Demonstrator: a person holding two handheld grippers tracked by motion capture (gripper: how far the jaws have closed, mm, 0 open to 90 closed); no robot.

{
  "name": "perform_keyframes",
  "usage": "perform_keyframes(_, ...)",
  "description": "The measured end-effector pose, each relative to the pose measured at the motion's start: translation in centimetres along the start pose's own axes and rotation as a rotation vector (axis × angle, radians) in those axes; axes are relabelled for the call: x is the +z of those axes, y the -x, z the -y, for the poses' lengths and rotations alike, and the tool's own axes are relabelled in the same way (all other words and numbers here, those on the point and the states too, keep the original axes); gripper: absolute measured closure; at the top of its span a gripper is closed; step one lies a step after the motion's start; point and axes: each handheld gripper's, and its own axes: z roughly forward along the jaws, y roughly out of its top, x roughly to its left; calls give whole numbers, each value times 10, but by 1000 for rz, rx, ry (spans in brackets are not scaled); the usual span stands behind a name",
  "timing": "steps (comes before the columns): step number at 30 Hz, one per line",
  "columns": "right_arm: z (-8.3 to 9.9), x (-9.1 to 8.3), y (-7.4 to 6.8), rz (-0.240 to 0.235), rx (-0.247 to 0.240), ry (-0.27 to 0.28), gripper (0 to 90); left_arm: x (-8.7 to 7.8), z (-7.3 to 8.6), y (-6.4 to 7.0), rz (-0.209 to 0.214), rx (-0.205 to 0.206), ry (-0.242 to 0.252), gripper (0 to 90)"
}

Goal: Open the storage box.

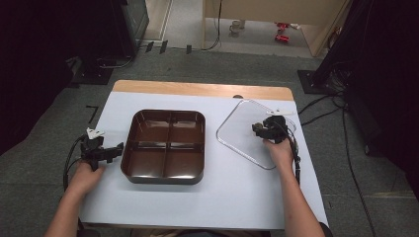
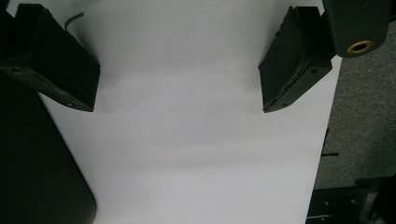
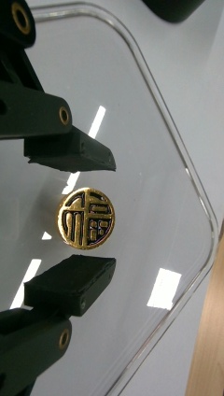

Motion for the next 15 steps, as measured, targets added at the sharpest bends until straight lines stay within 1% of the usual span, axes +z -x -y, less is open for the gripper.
perform_keyframes(1,0,0,0,0,0,0,449,0,0,0,0,0,0,122)
perform_keyframes(2,0,-5,-1,-17,9,-4,433,0,0,0,0,-1,1,123)
perform_keyframes(3,0,-5,-1,-17,9,-4,433,0,0,0,0,0,0,123)
perform_keyframes(6,0,-11,-3,-44,33,-10,420,0,0,0,0,-1,1,123)
perform_keyframes(7,0,-13,-3,-55,38,-5,418,0,0,0,-1,-1,1,123)
perform_keyframes(8,1,-19,-6,-64,40,11,413,0,0,0,-1,-1,1,122)
perform_keyframes(10,2,-21,-7,-66,36,16,408,0,0,0,0,-1,1,123)
perform_keyframes(13,3,-26,-11,-69,14,26,403,0,0,0,0,0,0,123)
perform_keyframes(14,3,-30,-15,-85,11,29,405,0,0,0,0,-1,1,123)
perform_keyframes(15,3,-30,-15,-85,11,29,405,0,0,0,-1,-1,1,123)
